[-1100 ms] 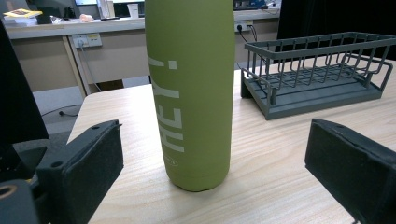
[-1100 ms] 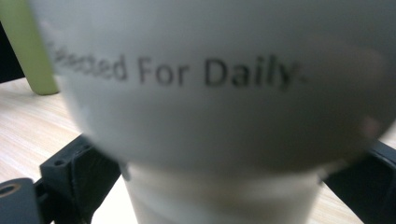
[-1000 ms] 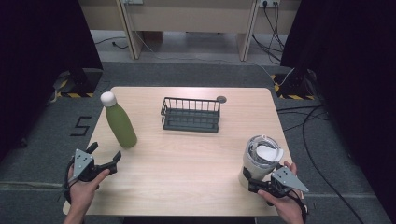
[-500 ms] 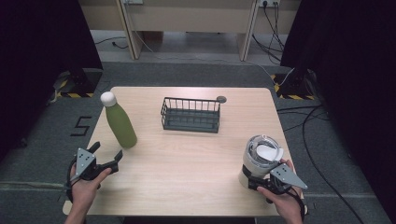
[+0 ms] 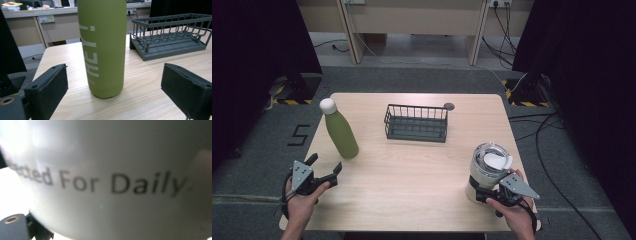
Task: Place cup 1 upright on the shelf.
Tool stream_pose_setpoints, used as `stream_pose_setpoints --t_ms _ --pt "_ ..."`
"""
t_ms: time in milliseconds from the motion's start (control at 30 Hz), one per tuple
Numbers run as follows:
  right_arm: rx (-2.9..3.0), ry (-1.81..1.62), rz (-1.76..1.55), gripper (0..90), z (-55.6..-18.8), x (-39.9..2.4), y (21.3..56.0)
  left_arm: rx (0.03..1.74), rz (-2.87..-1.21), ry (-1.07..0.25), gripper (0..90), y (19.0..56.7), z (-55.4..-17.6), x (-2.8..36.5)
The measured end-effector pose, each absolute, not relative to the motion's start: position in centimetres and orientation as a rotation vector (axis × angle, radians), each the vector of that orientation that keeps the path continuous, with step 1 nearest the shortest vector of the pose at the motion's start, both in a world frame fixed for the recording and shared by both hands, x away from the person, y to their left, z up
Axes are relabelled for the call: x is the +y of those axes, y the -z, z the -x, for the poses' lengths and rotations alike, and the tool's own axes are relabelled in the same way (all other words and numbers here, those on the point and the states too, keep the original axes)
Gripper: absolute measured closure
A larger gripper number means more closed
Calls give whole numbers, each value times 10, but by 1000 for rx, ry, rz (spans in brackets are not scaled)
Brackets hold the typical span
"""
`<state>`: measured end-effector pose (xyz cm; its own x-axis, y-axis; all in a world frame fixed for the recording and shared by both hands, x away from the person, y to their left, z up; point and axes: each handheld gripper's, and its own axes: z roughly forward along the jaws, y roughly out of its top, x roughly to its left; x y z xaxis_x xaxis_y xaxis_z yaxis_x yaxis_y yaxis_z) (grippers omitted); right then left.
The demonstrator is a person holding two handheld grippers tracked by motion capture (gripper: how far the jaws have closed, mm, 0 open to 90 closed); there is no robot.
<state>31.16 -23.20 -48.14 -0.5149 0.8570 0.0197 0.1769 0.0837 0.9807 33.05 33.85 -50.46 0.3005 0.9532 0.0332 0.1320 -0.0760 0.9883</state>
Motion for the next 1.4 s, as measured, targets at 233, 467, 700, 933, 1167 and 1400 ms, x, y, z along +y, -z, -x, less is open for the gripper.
stream_pose_setpoints --t_ms 233,467,700,933,1167,1400 --pt "1753 -1484 -999 92 -313 -229 470 1059 -1468 -958 62 503 -331 341" --pt "1734 -1493 -989 92 -318 -227 459 1059 -1464 -958 63 503 -330 341" --pt "1710 -1505 -986 92 -323 -227 448 1062 -1461 -954 63 504 -330 341" --pt "1693 -1518 -977 92 -330 -224 438 1060 -1463 -954 63 504 -330 340" --pt "1691 -1533 -969 93 -335 -218 432 1061 -1463 -952 64 504 -330 340" --pt "1687 -1549 -946 93 -341 -212 423 1062 -1461 -949 65 504 -330 341"
